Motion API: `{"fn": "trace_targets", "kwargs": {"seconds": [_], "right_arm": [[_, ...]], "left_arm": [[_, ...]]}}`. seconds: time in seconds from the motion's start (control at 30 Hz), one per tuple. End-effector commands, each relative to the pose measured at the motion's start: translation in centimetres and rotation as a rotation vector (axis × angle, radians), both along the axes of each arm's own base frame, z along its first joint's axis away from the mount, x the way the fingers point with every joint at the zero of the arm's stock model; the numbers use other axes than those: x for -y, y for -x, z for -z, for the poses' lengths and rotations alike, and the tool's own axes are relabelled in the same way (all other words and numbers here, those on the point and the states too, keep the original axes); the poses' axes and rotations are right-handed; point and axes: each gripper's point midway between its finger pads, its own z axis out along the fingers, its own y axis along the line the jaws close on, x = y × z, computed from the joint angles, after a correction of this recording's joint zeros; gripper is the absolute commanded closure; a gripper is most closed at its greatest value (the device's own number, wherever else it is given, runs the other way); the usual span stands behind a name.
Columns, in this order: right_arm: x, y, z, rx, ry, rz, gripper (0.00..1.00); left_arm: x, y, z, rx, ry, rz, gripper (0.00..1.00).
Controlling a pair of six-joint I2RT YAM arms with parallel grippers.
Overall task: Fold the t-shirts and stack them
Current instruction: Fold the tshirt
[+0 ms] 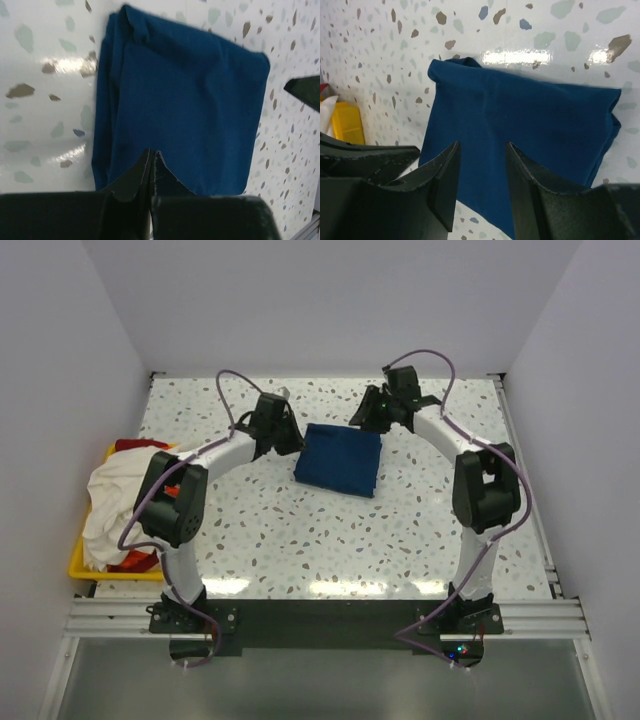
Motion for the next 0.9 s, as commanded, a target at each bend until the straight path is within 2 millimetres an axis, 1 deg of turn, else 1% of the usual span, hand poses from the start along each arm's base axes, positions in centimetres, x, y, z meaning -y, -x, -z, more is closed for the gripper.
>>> {"fn": "trace_targets", "kwargs": {"seconds": [0.0,0.03,0.07,0.1,0.17,0.2,0.23,0.27,0.3,0.33,0.37,0.43,0.47,0.53,0.6,0.63,0.7,0.73,0.77,0.83,0.87], "right_arm": [[-0.1,-1.0,2.5,-0.011,0.0,-0.036,0.56],[-0.3,-1.1,3.0,-0.025,-0.001,-0.048,0.56],[-0.6,-1.7,2.5,-0.009,-0.009,-0.06,0.56],[-0.8,-1.9,3.4,-0.023,-0.009,-0.069,0.56],[-1.1,-2.6,3.6,-0.016,-0.011,-0.067,0.57],[-1.0,-2.7,5.0,-0.045,-0.003,-0.066,0.57],[-1.1,-2.5,5.4,-0.065,-0.002,-0.075,0.57],[-1.1,-2.8,5.6,-0.066,-0.001,-0.072,0.57],[-0.9,-2.9,6.4,-0.079,0.004,-0.068,0.58],[-0.8,-3.0,6.9,-0.09,0.006,-0.061,0.58],[-0.3,-3.2,7.2,-0.097,0.004,-0.042,0.58],[0.1,-3.4,8.1,-0.116,0.001,-0.026,0.58],[0.5,-3.5,8.5,-0.129,-0.006,-0.011,0.58],[0.8,-3.7,8.7,-0.132,-0.023,-0.002,0.58],[1.1,-3.7,8.7,-0.139,-0.048,0.005,0.58],[1.1,-3.8,8.5,-0.132,-0.057,0.003,0.58],[0.9,-3.9,7.9,-0.122,-0.068,-0.009,0.58],[0.9,-4.0,7.3,-0.107,-0.072,-0.012,0.58],[0.7,-4.1,6.4,-0.088,-0.077,-0.022,0.58],[0.8,-4.3,5.1,-0.062,-0.072,-0.023,0.57],[0.9,-4.4,4.0,-0.044,-0.073,-0.024,0.57]], "left_arm": [[0.7,1.5,1.3,-0.01,-0.056,0.012,1.0],[1.1,1.9,1.7,-0.018,-0.056,0.024,1.0],[1.1,2.2,2.4,-0.032,-0.064,0.027,1.0],[1.1,2.3,3.0,-0.043,-0.073,0.025,1.0],[0.8,2.7,4.1,-0.063,-0.089,0.015,1.0],[0.6,2.9,4.9,-0.081,-0.101,0.014,1.0],[0.4,3.2,5.6,-0.099,-0.113,0.011,1.0],[0.2,3.4,6.1,-0.113,-0.124,0.008,1.0],[0.0,3.7,6.8,-0.128,-0.128,0.005,1.0],[0.0,3.8,7.1,-0.128,-0.127,0.002,1.0],[-0.3,4.6,7.9,-0.149,-0.129,-0.002,1.0],[-0.3,5.1,8.5,-0.159,-0.123,-0.004,1.0],[-0.4,5.7,9.0,-0.176,-0.124,-0.004,1.0],[-0.5,6.5,9.5,-0.187,-0.123,0.0,1.0],[-0.2,6.8,9.3,-0.185,-0.106,0.002,1.0],[0.0,7.1,9.4,-0.19,-0.101,0.008,1.0],[0.4,7.2,8.7,-0.179,-0.088,0.011,1.0],[0.7,7.2,8.3,-0.172,-0.077,0.018,1.0],[0.9,7.0,7.4,-0.156,-0.064,0.019,1.0],[1.6,6.6,6.1,-0.133,-0.048,0.029,1.0],[1.9,6.5,5.2,-0.12,-0.04,0.031,1.0]]}}
